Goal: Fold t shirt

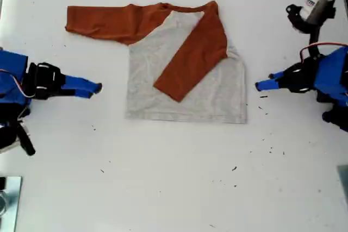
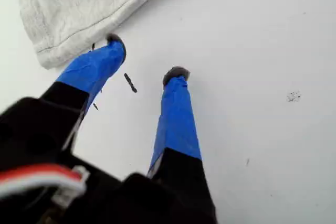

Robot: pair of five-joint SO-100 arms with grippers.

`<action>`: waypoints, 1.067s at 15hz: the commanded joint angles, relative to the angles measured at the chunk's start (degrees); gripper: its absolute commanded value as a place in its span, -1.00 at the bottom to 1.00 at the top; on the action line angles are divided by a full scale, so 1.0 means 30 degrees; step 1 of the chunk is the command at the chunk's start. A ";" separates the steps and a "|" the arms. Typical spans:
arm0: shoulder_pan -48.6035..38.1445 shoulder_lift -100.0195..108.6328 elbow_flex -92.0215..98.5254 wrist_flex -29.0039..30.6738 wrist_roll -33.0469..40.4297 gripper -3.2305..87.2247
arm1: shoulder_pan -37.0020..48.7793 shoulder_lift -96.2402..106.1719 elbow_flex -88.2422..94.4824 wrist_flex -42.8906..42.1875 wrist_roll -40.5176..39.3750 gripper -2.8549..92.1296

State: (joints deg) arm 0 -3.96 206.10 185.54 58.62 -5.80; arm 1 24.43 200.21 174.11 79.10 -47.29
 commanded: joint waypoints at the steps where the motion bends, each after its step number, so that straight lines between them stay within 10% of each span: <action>1: 0.1406 0.0117 0.0176 0.0059 0.1025 -0.47 | 0.0000 0.0176 0.0996 -0.0146 -0.0117 -0.56; 4: -0.0322 0.0146 0.0176 0.0029 0.2637 -0.94 | 0.0000 0.0176 0.0996 -0.0146 -0.0117 -0.56; 10: 0.0088 -0.1084 -0.1113 -0.0791 -0.0352 -0.94 | -0.0029 0.0176 0.0996 -0.0146 -0.0059 -0.56; 12: -0.0352 -1.0459 -0.9258 0.1318 -0.1875 -0.94 | 0.0322 0.0176 0.0996 -0.0146 0.0703 -0.56; 14: -0.2314 -2.0889 -1.9775 0.8467 -0.5010 -0.93 | 0.1084 0.0176 0.0996 -0.0146 0.3398 -0.56; 16: -0.5566 -2.1768 -2.1299 0.9082 -0.3047 -0.93 | 0.1113 0.0176 0.0996 -0.0146 0.3428 -0.56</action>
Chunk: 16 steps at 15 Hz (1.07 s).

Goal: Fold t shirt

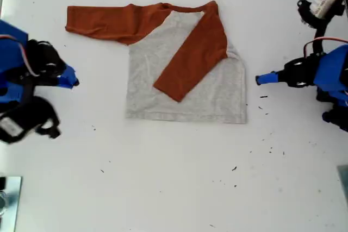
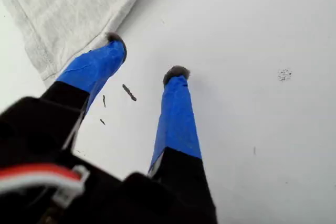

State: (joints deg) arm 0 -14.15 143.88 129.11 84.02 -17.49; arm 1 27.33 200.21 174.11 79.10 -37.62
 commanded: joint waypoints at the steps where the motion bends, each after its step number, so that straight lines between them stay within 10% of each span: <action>1: -0.3691 -0.0381 -0.1611 0.0293 0.1670 -0.93 | 0.0088 0.0176 0.0996 -0.0146 0.0146 -0.56; 2: -0.5156 0.0000 -0.0732 -0.0088 0.3105 -0.93 | 0.0000 0.0176 0.0996 -0.0146 0.0146 -0.56; 4: -0.7646 0.0234 0.0117 -0.0879 0.5127 -0.16 | -0.0029 0.0176 0.0996 -0.0146 0.0205 -0.56; 5: -0.9639 0.0059 0.0527 -0.1406 0.6738 -0.08 | -0.0029 0.0176 0.0996 -0.0146 0.0264 -0.56; 13: -1.7168 -0.9492 0.1377 -0.7852 1.1309 -0.12 | -0.0088 0.0176 0.0996 -0.0146 0.0264 -0.56; 16: -1.9688 -1.3037 0.1318 -0.9199 1.3037 -0.48 | -0.0293 0.0176 0.0996 -0.0146 0.0234 -0.56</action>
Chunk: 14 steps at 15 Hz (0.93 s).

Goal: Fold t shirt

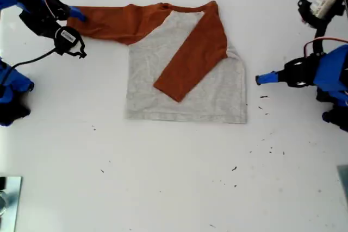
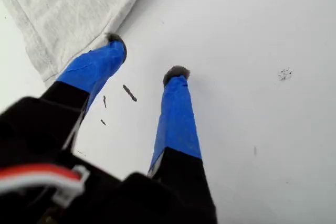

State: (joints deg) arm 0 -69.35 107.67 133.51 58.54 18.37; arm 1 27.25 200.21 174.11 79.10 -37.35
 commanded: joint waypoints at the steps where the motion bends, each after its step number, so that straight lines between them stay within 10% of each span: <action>1: -0.1992 -0.1934 -0.0527 -0.1084 0.1729 -0.57 | -0.0352 0.0176 0.0996 -0.0146 0.0088 -0.56; 7: -0.0410 0.0879 -0.1465 -0.1113 0.2725 -0.93 | -0.0322 0.0176 0.0996 -0.0146 0.0088 -0.56; 14: 0.9932 0.1113 -1.6113 0.3633 0.0352 -0.93 | -0.0234 0.0176 0.0996 -0.0146 0.0117 -0.56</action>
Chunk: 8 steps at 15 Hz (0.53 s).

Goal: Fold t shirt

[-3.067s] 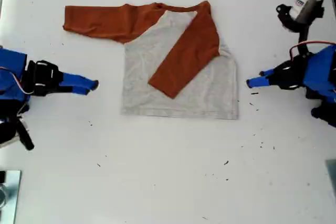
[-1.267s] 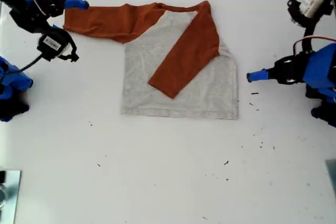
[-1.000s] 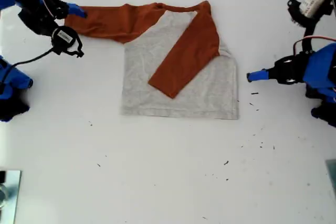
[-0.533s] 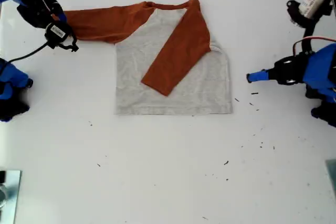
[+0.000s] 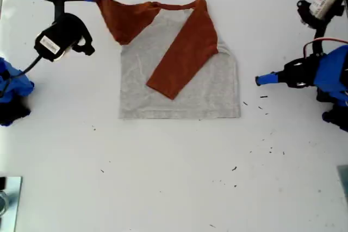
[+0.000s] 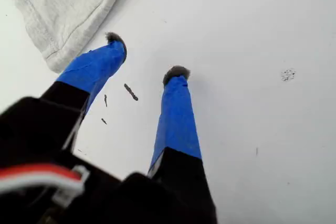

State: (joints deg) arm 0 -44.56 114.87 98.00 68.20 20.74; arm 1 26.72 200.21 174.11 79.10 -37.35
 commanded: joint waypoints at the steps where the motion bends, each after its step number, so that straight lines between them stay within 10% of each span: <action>1: 0.3164 -0.3193 -0.6035 0.0146 -0.0264 -0.93 | -0.0029 0.0176 0.0996 -0.0146 0.0117 -0.56; 8: 1.1689 -1.1426 -1.4180 0.0557 0.2607 -0.23 | -0.0059 0.0176 0.0996 -0.0146 0.0146 -0.56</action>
State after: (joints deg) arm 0 -12.30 77.26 58.01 68.38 27.51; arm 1 26.72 200.21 174.11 79.10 -37.35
